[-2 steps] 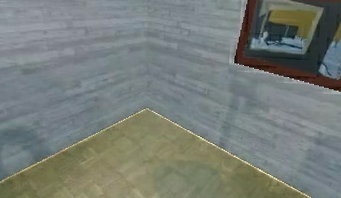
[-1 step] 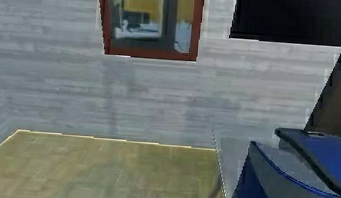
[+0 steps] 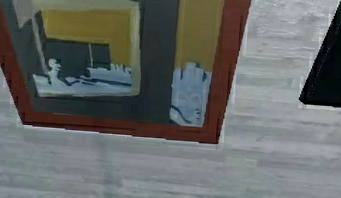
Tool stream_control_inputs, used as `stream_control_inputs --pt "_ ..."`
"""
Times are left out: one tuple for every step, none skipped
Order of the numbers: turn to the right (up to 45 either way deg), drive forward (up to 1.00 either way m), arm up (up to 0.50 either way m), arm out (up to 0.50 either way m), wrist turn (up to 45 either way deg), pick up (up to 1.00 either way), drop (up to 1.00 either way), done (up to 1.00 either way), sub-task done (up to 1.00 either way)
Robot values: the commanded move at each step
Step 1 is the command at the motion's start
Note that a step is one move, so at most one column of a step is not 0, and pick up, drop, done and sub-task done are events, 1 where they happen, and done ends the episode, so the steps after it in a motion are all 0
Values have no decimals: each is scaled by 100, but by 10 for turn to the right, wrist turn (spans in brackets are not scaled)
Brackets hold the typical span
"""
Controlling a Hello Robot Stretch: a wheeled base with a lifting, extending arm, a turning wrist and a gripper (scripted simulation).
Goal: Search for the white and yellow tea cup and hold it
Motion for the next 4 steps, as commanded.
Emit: stream_control_inputs --pt "120 0 0 0 0 0 0 0 0" --pt "0 20 0 0 0 0 0 0 0" --pt "330 0 0 0 0 0 0 0 0" --pt "30 0 0 0 0 0 0 0 0"
